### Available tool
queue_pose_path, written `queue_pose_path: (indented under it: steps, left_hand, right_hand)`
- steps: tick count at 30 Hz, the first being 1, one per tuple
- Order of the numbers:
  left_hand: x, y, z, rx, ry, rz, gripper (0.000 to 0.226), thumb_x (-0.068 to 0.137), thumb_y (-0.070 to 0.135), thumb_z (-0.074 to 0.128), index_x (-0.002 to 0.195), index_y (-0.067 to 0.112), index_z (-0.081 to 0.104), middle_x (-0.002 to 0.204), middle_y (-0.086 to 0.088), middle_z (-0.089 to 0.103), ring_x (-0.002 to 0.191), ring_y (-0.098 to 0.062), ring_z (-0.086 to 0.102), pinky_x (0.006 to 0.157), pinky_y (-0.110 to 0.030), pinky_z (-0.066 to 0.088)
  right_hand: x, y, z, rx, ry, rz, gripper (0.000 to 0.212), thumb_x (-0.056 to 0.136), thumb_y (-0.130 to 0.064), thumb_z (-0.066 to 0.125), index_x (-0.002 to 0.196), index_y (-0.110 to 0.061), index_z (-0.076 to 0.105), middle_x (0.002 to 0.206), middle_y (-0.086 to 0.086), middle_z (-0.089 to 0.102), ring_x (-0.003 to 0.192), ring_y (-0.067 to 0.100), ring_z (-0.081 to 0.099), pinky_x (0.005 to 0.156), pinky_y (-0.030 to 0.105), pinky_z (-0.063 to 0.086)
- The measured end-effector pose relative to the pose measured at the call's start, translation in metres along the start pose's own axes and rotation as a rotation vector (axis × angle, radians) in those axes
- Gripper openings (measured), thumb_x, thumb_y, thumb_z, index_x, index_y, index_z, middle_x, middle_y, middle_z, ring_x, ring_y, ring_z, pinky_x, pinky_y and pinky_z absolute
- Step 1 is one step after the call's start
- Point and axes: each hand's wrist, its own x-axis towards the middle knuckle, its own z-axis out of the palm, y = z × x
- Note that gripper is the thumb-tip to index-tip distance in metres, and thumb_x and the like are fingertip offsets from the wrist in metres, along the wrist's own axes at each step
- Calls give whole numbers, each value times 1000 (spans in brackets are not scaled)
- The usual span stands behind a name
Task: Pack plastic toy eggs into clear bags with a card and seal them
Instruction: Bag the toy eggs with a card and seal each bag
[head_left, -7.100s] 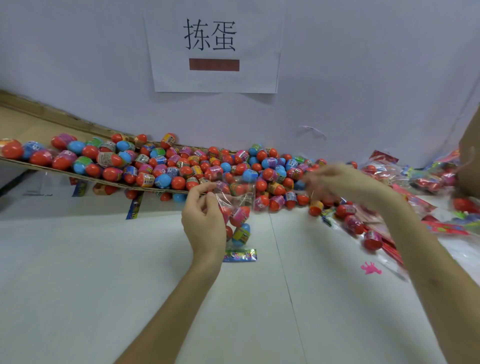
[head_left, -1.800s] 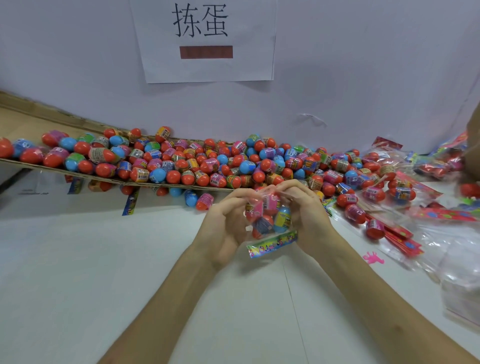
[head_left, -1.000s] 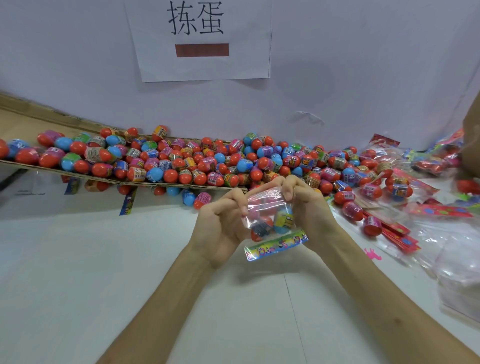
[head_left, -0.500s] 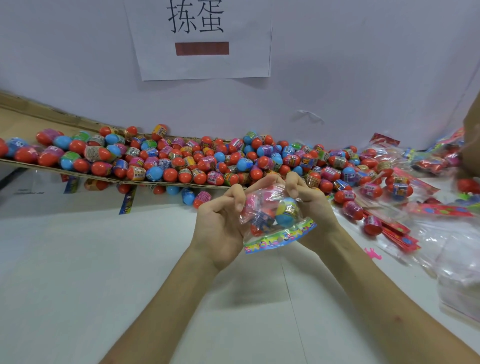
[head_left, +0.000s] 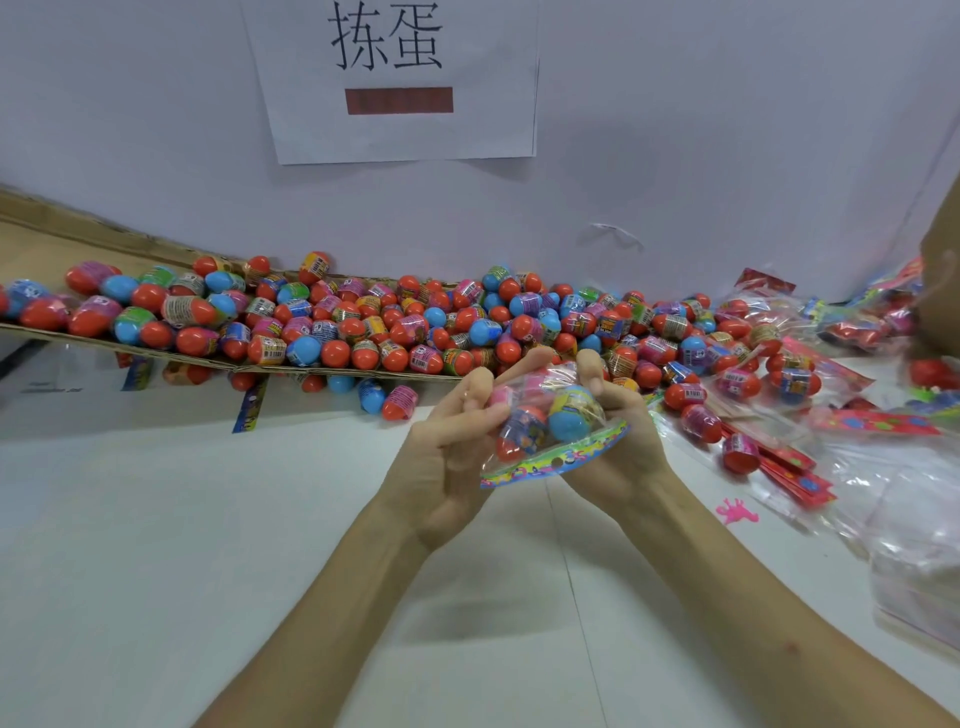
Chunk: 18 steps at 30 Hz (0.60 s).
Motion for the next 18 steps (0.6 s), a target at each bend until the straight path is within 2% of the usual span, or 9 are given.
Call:
queue_pose_path:
  steps: [3,6,7,9,11,13,15,17,18]
  left_hand:
    - [1,3,-2,-73,-48,1,27,87,2,66,94,14,43,144,-14,61,131,-33,61,93,-41,59]
    - [1,4,-3,-102,-61,8,26,88,3,69,102,10,49,148,-19,57,135,-38,56,99,-47,56]
    - [1,4,-3,-102,-63,11,22,90,2,67,103,9,50,148,-20,56,136,-40,56,100,-49,55]
    - [1,7,-5,-94,-51,25,16,94,0,59,103,8,50,146,-22,57,134,-40,57,99,-49,56]
    - [2,10,-7,-84,-28,36,13,95,0,55,98,11,49,144,-24,58,133,-40,58,99,-49,56]
    - [3,12,-9,-69,-1,29,15,94,-1,54,92,14,50,145,-27,56,133,-41,57,104,-50,54]
    - [4,10,-9,-45,24,23,20,93,-4,57,90,14,49,142,-28,58,132,-41,59,105,-50,53]
    - [7,7,-10,0,60,33,24,91,-6,56,89,16,46,136,-24,64,124,-37,65,95,-44,60]
    - [8,6,-10,35,83,43,24,90,-6,54,88,16,44,136,-22,65,122,-36,67,91,-40,61]
  right_hand:
    - [0,1,2,47,50,-4,36,49,-17,97,63,-19,64,81,5,63,79,19,62,79,35,56]
    - [1,4,7,113,125,-9,35,46,-13,96,66,-18,68,85,6,69,81,20,70,96,41,47]
    - [2,5,7,129,139,-23,31,50,-11,92,67,-17,68,86,6,70,81,20,70,97,41,44]
    - [2,7,6,130,156,-54,12,65,-9,76,68,-16,67,88,6,69,83,20,69,93,38,49]
    - [4,10,4,80,201,-67,10,75,-9,58,72,-14,66,92,7,69,90,21,67,86,36,56]
    - [7,12,1,-78,309,-95,14,77,-9,53,78,-11,67,92,7,70,95,22,66,85,37,56]
    - [10,9,-3,-384,448,-176,26,82,1,47,74,-9,70,84,3,72,88,17,67,81,33,53]
    - [9,-1,-5,-672,566,-330,32,84,6,44,73,-8,71,82,0,73,85,11,68,78,29,51]
    - [7,-7,-5,-776,575,-428,30,84,3,46,81,-7,73,88,0,74,90,10,68,80,28,51]
